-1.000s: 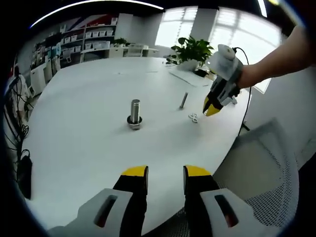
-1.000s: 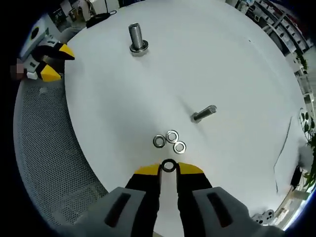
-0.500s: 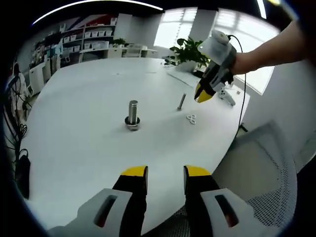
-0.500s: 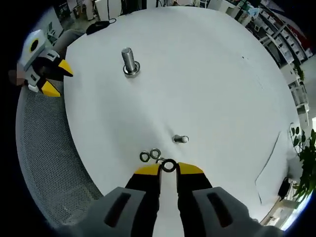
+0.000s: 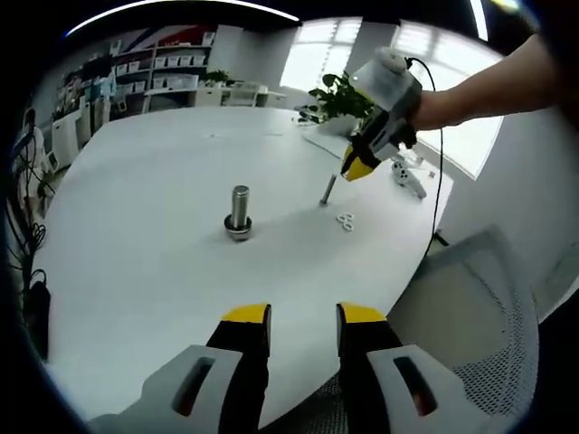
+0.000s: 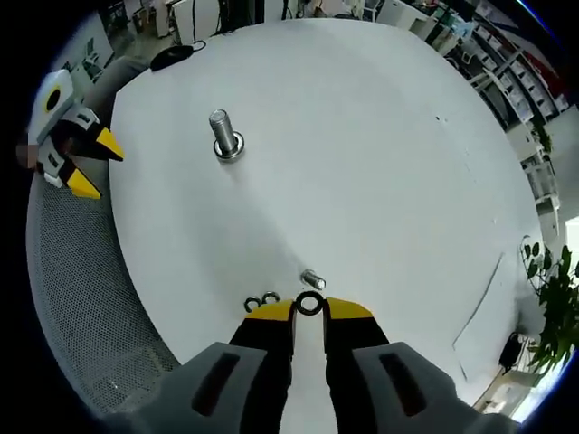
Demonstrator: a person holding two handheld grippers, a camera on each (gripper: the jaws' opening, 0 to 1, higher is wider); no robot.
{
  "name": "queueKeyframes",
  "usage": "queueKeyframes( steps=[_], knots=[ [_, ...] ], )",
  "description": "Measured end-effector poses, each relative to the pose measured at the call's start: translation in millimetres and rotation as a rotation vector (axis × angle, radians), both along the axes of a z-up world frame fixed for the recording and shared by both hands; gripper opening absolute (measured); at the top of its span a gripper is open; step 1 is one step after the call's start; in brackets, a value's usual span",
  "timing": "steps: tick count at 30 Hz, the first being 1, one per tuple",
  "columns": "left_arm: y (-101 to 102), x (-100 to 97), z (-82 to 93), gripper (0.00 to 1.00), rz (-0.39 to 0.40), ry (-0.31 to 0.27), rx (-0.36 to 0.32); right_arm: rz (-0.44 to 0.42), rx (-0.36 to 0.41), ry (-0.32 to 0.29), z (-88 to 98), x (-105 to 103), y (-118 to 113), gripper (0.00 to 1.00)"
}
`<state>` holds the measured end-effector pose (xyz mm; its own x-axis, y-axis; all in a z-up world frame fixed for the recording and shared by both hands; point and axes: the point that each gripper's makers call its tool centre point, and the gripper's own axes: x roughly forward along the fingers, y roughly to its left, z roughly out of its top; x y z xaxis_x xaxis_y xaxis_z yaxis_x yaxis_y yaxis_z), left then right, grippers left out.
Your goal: Place the washer onto the threaded stud by aligning its center hole with the stud, sliding it down to the base, and recovering from edge contact or off-axis alignment until the washer reaches the visible bottom stop.
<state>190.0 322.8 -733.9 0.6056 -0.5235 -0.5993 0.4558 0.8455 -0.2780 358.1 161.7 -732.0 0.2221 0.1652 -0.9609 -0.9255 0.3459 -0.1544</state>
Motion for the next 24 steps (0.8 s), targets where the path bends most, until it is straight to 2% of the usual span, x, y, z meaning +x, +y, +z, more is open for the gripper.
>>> queueKeyframes(
  steps=[5,7,11,19,24],
  knots=[
    [1.7,-0.1,-1.9,0.27,0.003,0.006,0.011,0.024,-0.009,0.001,-3.1,4.2,2.2,0.14],
    [2.2,1.9,-1.5,0.27,0.014,0.007,0.001,0.061,-0.023,0.000,-6.1,4.7,2.3,0.14],
    [1.9,-0.8,-1.7,0.27,0.001,0.000,0.027,0.099,-0.016,0.000,-7.2,6.3,3.7,0.14],
    [3.7,0.4,-3.2,0.27,0.006,0.004,0.040,0.103,0.015,0.031,-11.3,9.7,6.3,0.14],
    [3.3,-0.1,-5.1,0.27,-0.004,0.006,0.058,0.117,0.009,0.048,-17.1,10.8,4.7,0.14]
  ],
)
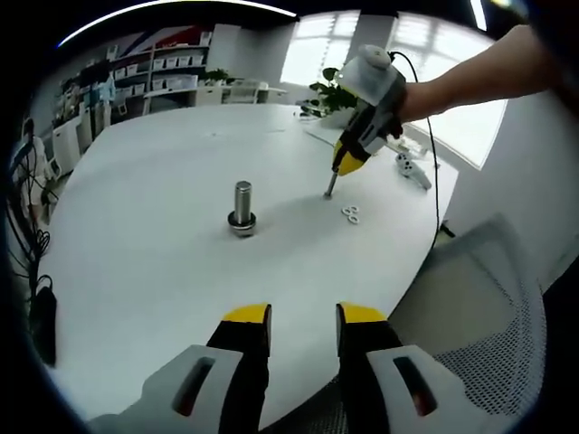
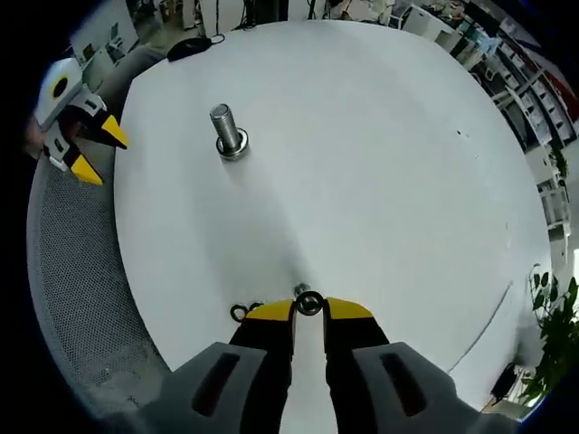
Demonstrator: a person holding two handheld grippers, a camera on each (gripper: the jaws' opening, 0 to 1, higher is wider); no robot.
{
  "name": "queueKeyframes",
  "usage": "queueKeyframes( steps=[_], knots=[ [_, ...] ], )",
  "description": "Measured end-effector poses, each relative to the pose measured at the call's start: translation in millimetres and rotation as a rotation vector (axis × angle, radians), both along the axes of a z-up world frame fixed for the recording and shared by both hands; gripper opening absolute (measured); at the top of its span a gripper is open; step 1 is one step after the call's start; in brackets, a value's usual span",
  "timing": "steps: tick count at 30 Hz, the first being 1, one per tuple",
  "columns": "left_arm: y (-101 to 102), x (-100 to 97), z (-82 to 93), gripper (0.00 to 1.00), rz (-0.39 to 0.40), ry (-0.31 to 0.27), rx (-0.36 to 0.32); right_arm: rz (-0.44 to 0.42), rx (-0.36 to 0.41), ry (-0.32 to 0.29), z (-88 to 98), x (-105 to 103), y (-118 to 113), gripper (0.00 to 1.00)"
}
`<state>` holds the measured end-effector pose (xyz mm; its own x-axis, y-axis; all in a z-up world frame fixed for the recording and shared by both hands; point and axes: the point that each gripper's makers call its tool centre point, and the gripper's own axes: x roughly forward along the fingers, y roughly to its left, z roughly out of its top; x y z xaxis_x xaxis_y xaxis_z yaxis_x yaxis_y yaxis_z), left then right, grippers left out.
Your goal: Place the washer onto the threaded stud by aligning its center hole with the stud, sliding it down to the base, and recovering from edge contact or off-axis alignment until the washer reaches the visible bottom stop.
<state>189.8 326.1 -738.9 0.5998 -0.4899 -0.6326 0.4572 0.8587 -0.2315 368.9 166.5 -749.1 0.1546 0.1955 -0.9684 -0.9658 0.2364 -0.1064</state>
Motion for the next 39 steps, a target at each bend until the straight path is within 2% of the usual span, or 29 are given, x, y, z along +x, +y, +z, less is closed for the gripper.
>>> queueKeyframes(
  steps=[25,39],
  knots=[
    [3.3,1.0,-2.1,0.26,0.018,0.005,0.009,0.003,-0.020,0.055,-36.1,-0.9,-2.9,0.14],
    [4.6,1.9,-2.8,0.27,0.025,0.006,0.012,-0.028,-0.037,0.068,-46.1,0.4,-6.3,0.15]
  ],
)
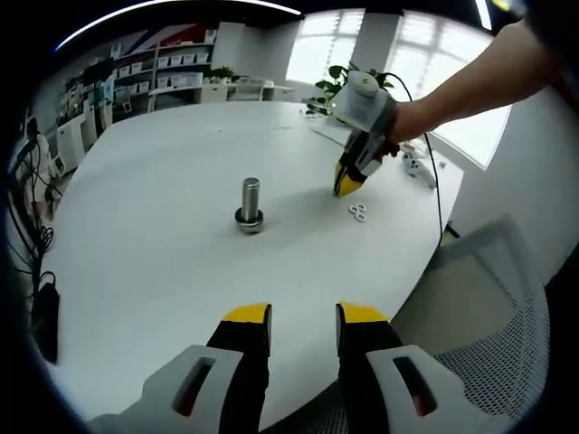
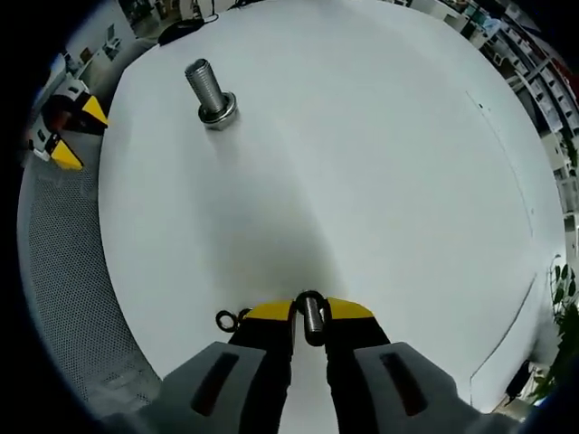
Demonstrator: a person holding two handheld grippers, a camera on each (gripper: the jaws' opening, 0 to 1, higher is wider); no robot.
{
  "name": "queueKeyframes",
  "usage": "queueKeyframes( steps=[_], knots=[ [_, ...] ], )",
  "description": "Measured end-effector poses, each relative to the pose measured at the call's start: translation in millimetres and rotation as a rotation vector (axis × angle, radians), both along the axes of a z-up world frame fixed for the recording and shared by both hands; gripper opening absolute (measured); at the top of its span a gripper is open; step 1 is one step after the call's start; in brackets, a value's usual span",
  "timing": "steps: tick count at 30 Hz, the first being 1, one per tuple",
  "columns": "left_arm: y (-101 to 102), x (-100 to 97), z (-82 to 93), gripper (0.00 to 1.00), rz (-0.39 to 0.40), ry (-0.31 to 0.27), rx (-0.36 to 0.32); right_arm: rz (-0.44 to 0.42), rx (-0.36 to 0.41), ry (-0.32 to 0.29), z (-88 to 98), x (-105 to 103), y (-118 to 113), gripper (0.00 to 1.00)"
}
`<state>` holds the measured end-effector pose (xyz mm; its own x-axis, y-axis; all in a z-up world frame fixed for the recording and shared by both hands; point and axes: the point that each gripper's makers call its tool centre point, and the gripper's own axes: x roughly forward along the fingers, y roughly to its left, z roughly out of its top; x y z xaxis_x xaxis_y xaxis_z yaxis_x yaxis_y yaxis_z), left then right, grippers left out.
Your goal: Place the washer onto the threaded stud by aligning its center hole with the stud, sliding it down to the base, and recovering from edge contact or off-axis alignment until the washer reaches the visible bottom stop.
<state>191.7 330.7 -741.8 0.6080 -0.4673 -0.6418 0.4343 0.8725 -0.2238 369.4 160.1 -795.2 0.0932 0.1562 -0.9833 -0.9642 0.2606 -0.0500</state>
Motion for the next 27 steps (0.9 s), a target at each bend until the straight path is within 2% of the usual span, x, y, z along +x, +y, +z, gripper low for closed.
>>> queueKeyframes(
  steps=[12,20,27],
  knots=[
    [1.8,0.4,0.0,0.27,0.007,-0.001,0.003,-0.037,0.009,0.021,-1.1,-4.5,0.0,0.16],
    [1.8,-0.2,-0.9,0.27,0.003,0.001,0.010,-0.049,0.037,0.002,4.5,-1.7,-0.4,0.22],
    [3.5,0.7,-0.7,0.27,0.012,0.001,0.009,-0.058,0.045,0.006,7.5,-3.6,-6.0,0.22]
  ],
)
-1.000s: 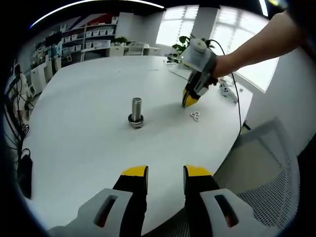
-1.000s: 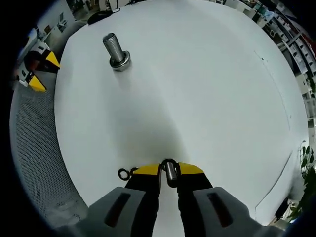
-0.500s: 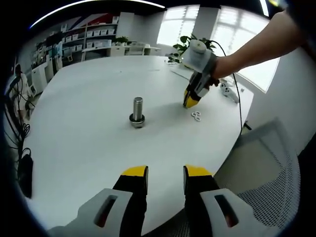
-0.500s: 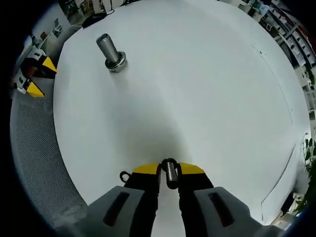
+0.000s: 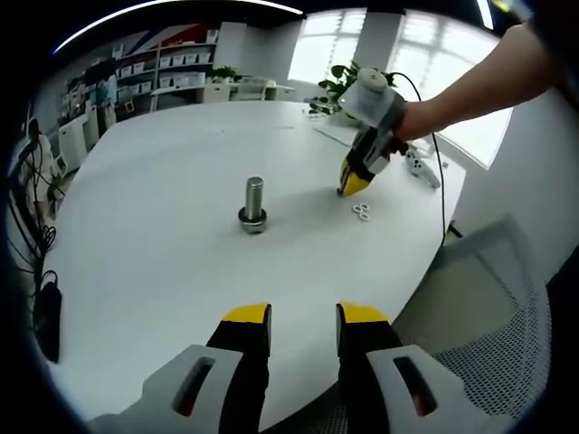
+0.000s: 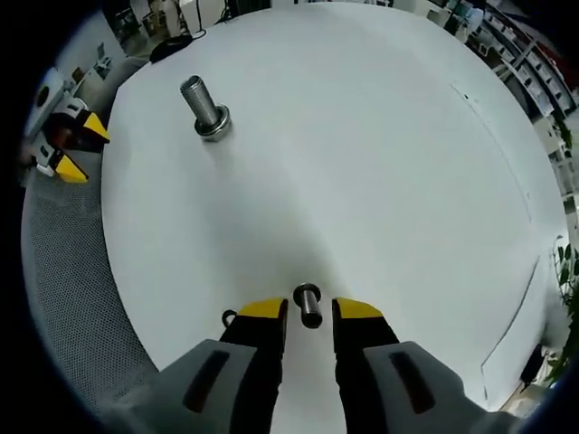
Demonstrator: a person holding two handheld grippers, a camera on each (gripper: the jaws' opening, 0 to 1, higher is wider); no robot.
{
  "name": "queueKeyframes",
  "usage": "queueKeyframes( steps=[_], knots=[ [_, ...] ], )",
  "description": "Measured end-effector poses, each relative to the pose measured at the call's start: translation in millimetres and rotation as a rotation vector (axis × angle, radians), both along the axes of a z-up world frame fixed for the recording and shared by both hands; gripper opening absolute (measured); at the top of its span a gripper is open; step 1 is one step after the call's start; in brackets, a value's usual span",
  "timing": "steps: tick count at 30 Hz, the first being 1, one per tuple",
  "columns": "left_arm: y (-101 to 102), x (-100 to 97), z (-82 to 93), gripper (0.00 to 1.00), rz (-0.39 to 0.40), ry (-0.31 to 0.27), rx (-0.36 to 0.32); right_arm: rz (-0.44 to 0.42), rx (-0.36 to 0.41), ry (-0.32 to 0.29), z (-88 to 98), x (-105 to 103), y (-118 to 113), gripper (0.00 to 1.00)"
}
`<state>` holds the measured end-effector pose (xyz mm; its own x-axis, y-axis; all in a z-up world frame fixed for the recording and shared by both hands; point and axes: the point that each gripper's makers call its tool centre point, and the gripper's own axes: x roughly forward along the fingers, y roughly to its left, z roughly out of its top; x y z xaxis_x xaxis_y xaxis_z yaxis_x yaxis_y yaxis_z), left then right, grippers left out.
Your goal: Place the washer onto the threaded stud by aligning its center hole with the stud, sliding it down to the base, and recovering from edge contact or off-axis alignment until the washer reaches the visible bottom stop.
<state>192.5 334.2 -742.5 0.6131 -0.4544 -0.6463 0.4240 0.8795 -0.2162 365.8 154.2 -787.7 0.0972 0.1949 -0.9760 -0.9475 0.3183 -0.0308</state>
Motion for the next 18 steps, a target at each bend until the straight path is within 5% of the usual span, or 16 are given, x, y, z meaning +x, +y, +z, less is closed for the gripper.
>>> queueKeyframes(
  steps=[18],
  knots=[
    [2.8,1.6,0.4,0.27,0.016,-0.003,0.003,-0.016,0.003,0.033,-4.4,-23.1,-24.2,0.25]
  ],
)
